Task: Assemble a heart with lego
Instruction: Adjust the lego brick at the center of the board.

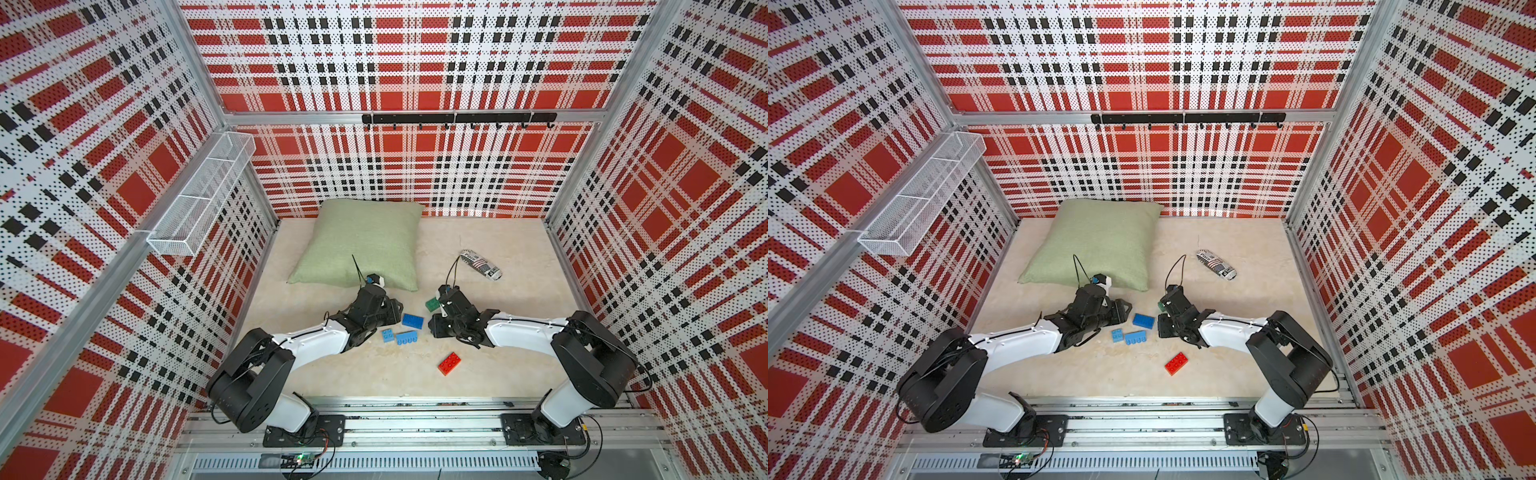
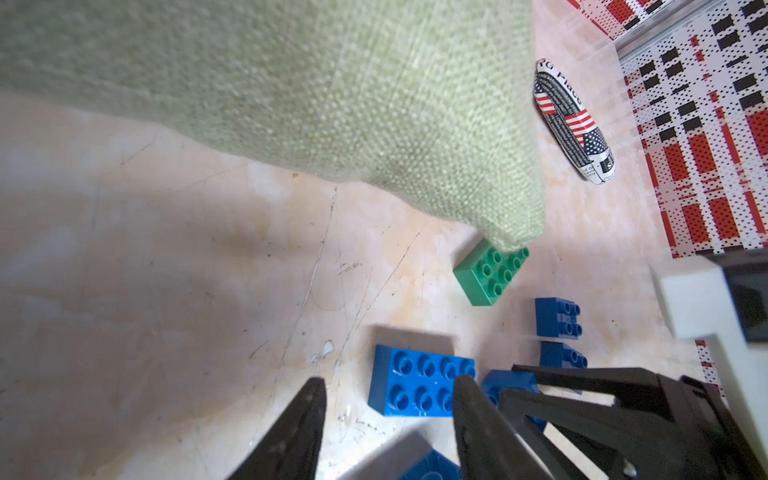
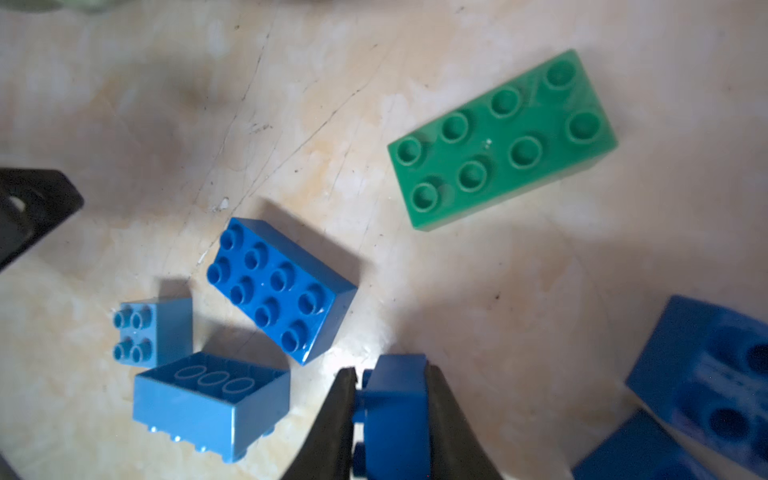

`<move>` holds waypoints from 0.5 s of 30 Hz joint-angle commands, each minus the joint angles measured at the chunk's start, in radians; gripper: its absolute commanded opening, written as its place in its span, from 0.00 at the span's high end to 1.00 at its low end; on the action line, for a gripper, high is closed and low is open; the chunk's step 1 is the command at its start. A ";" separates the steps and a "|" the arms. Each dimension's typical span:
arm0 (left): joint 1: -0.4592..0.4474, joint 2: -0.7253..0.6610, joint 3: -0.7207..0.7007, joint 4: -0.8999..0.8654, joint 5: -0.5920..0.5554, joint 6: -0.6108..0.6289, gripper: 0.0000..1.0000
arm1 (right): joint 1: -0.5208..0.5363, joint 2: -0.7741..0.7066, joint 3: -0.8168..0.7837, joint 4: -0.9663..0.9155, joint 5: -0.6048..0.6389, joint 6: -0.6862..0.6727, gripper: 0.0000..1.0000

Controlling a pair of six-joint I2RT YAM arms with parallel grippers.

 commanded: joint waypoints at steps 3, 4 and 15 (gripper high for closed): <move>0.005 -0.029 -0.025 0.039 0.001 -0.021 0.46 | -0.024 0.022 -0.072 0.259 -0.130 0.233 0.73; 0.005 -0.030 -0.026 0.040 0.002 -0.022 0.46 | -0.027 0.039 -0.085 0.313 -0.147 0.256 0.73; 0.007 -0.050 -0.024 0.014 -0.020 -0.001 0.44 | -0.061 0.014 -0.155 0.306 -0.076 0.326 0.58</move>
